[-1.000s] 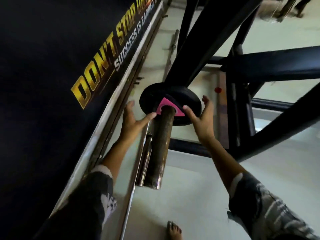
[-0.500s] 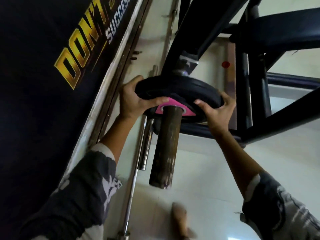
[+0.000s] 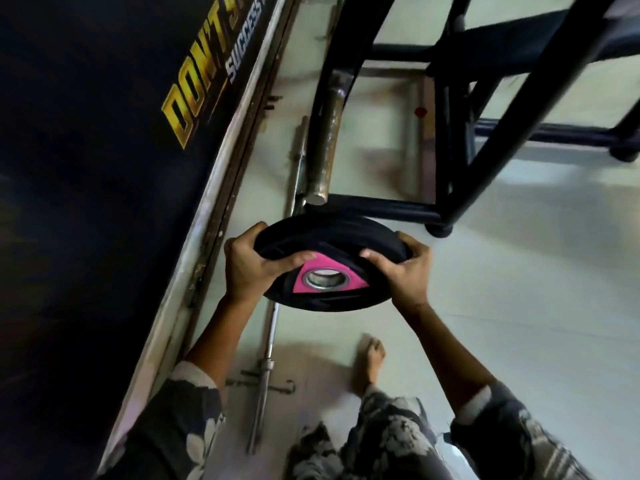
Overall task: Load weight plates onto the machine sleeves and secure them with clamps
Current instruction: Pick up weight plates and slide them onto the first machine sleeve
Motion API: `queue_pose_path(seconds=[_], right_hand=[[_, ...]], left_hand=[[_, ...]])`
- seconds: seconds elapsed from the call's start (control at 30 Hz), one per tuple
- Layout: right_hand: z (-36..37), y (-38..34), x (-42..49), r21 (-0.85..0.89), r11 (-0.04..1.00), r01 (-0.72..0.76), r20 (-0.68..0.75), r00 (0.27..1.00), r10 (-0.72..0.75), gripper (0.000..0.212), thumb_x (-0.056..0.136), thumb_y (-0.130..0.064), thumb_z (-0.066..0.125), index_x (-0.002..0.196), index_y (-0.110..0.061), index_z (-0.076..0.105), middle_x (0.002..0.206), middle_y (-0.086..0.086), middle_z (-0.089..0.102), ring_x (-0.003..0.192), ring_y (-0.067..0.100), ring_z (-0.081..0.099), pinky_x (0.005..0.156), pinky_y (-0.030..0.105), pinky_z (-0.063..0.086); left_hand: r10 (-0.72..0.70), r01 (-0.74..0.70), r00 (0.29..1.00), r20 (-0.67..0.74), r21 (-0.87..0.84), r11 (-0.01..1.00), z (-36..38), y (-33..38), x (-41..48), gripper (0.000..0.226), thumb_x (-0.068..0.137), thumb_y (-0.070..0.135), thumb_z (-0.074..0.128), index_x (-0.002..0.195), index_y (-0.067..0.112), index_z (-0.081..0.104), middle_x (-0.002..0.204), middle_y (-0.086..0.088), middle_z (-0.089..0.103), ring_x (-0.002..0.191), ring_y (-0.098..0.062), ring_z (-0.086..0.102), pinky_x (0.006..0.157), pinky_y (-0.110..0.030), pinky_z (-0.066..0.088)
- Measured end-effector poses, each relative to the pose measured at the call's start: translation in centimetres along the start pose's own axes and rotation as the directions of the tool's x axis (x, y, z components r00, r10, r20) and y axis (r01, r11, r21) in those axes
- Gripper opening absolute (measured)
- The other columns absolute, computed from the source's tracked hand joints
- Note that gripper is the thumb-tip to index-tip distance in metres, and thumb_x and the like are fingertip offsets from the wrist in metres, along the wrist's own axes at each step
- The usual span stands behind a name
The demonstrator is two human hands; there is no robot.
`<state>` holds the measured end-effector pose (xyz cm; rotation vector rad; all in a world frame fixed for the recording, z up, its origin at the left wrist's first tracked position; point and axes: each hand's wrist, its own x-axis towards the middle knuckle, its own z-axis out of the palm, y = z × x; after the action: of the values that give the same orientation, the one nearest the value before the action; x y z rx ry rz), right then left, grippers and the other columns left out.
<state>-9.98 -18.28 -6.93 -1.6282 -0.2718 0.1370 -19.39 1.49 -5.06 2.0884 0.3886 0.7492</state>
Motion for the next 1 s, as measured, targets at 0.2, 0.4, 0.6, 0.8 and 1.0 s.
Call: queue_pose_path(seconds=[0.2, 0.4, 0.6, 0.8, 1.0], right_hand=[[-12.3, -12.1, -4.6, 0.003, 0.993, 0.120, -0.126, 0.985, -0.118, 0.024, 0.048, -0.045, 0.079, 0.064, -0.028, 0.070, 0.062, -0.016, 0.071, 0.060, 0.001, 0.064, 0.056, 0.018, 0.050], [-27.6, -20.3, -5.7, -0.057, 0.974, 0.221, -0.237, 0.944, -0.228, 0.034, 0.047, -0.053, 0.079, 0.069, -0.028, 0.071, 0.066, -0.015, 0.072, 0.065, 0.003, 0.067, 0.060, 0.020, 0.051], [-39.8, -25.4, -4.2, -0.194, 0.921, 0.338, -0.304, 0.872, -0.384, 0.045, 0.047, -0.074, 0.070, 0.068, -0.033, 0.069, 0.064, -0.009, 0.071, 0.064, 0.008, 0.068, 0.060, 0.030, 0.056], [-44.4, -28.4, 0.4, -0.229, 0.901, 0.368, -0.290, 0.858, -0.425, 0.051, 0.053, -0.071, 0.070, 0.072, -0.023, 0.069, 0.071, -0.001, 0.072, 0.068, 0.013, 0.069, 0.068, 0.044, 0.057], [-45.3, -27.4, 4.9, -0.212, 0.920, 0.329, -0.299, 0.874, -0.382, 0.046, 0.052, -0.070, 0.071, 0.067, -0.026, 0.068, 0.063, -0.006, 0.070, 0.062, 0.008, 0.067, 0.059, 0.037, 0.055]], left_hand=[[0.163, -0.165, 0.986, -0.030, -0.070, 0.984, 0.9, 17.0, -2.5, 0.057, 0.059, 0.072, 0.070, 0.072, 0.016, 0.066, 0.062, 0.018, 0.061, 0.061, 0.007, 0.061, 0.052, -0.009, 0.044], [0.231, -0.233, 0.972, -0.034, -0.200, 0.952, 8.8, 31.5, -3.8, 0.058, 0.053, 0.077, 0.069, 0.078, 0.024, 0.068, 0.068, 0.021, 0.063, 0.063, 0.005, 0.062, 0.053, -0.013, 0.048], [0.303, -0.328, 0.944, -0.135, -0.245, 0.913, 16.8, 42.5, -4.2, 0.049, 0.057, 0.071, 0.069, 0.072, 0.025, 0.064, 0.065, 0.021, 0.059, 0.060, 0.016, 0.057, 0.051, -0.005, 0.042], [0.278, -0.301, 0.951, -0.138, -0.201, 0.932, 20.3, 47.6, -0.6, 0.069, 0.051, 0.072, 0.072, 0.061, 0.005, 0.060, 0.058, -0.006, 0.063, 0.055, -0.016, 0.058, 0.050, -0.037, 0.049], [0.221, -0.238, 0.968, -0.117, -0.161, 0.958, 23.0, 47.8, 2.4, 0.061, 0.051, 0.068, 0.071, 0.061, 0.009, 0.061, 0.055, 0.004, 0.061, 0.052, -0.006, 0.057, 0.050, -0.030, 0.047]])
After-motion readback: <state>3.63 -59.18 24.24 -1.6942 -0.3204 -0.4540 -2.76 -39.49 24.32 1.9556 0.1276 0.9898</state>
